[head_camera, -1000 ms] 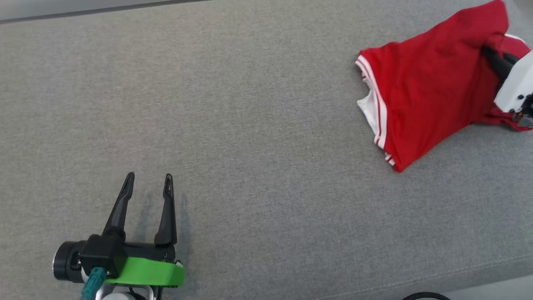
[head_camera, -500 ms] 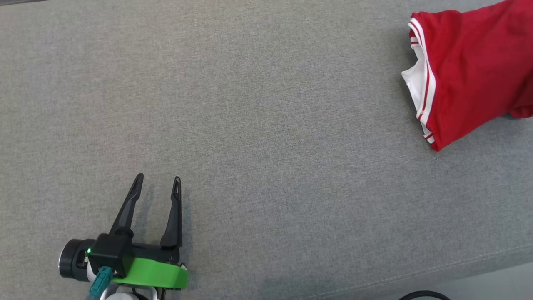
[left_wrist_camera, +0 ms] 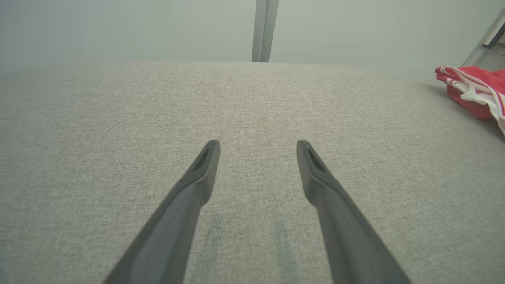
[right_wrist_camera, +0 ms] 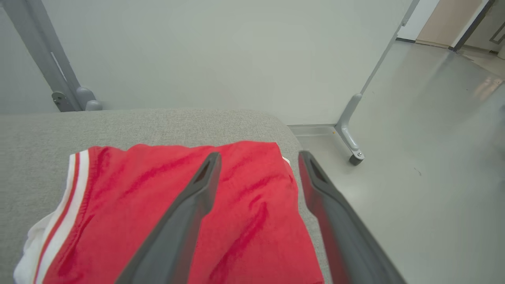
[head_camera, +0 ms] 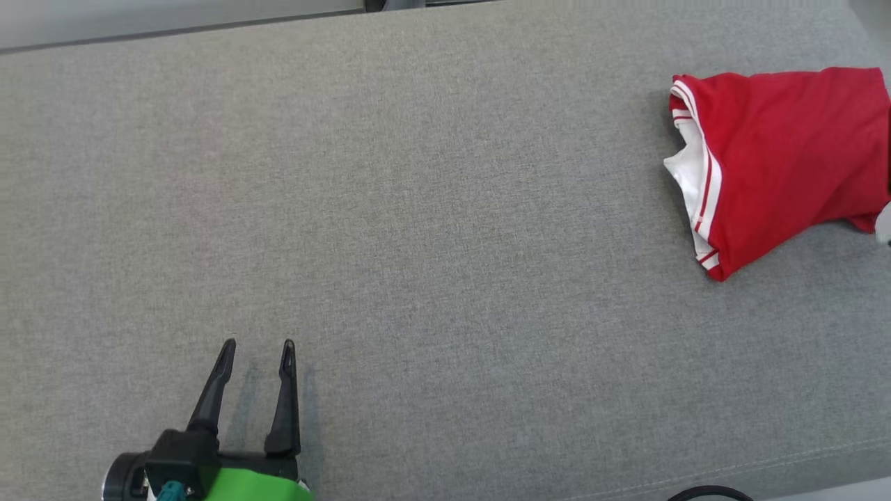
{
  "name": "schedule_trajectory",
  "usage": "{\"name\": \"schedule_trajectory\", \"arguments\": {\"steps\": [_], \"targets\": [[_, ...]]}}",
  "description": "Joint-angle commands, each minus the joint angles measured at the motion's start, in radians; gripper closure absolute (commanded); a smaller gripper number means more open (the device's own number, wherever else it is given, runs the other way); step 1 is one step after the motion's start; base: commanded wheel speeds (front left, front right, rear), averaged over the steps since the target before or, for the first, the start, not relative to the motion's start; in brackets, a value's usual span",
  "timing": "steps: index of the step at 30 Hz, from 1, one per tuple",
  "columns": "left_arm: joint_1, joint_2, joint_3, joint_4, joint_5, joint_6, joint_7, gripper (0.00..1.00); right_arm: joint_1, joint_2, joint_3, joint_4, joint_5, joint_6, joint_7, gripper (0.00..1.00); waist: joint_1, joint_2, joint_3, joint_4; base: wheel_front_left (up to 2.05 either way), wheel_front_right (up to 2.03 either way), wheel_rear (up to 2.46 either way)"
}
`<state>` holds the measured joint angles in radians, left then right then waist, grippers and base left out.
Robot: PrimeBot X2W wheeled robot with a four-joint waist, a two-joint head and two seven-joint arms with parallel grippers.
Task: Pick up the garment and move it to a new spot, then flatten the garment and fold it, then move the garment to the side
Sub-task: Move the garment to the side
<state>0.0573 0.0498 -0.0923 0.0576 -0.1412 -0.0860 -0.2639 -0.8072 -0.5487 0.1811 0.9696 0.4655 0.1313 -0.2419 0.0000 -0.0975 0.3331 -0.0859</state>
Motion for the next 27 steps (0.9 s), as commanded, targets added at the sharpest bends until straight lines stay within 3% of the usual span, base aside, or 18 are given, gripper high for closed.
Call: {"name": "schedule_trajectory", "arguments": {"steps": [1, 8, 15, 22, 27], "targets": [[0.027, 0.002, 0.003, 0.006, -0.019, 0.007, 0.0, 0.0, 0.051, 0.003, -0.001, -0.031, -0.022, -0.001, -0.014, 0.0, 0.0, 0.0, -0.074, 0.016, 0.0, 0.0, 0.0], [0.098, 0.001, 0.02, 0.065, -0.085, 0.05, 0.0, 0.0, 0.369, 0.056, -0.143, -0.359, -0.133, -0.001, -0.022, 0.0, 0.0, 0.0, -0.213, 0.054, 0.0, 0.0, 0.0], [0.084, 0.002, 0.06, 0.105, -0.052, 0.042, 0.0, 0.0, 0.662, 0.249, -0.239, -0.649, -0.277, -0.001, -0.022, 0.0, 0.0, 0.0, -0.263, 0.094, 0.0, 0.0, 0.0], [0.059, 0.002, 0.108, 0.133, -0.047, 0.023, 0.0, 0.0, 0.812, 0.398, -0.253, -0.779, -0.381, -0.001, -0.022, 0.0, 0.0, 0.0, -0.291, 0.115, 0.0, 0.0, 0.0], [0.059, 0.002, 0.119, 0.148, -0.053, 0.01, 0.0, 0.0, 0.857, 0.46, -0.283, -0.818, -0.426, -0.001, -0.022, 0.0, 0.0, 0.0, -0.304, 0.117, 0.0, 0.0, 0.0]]}}
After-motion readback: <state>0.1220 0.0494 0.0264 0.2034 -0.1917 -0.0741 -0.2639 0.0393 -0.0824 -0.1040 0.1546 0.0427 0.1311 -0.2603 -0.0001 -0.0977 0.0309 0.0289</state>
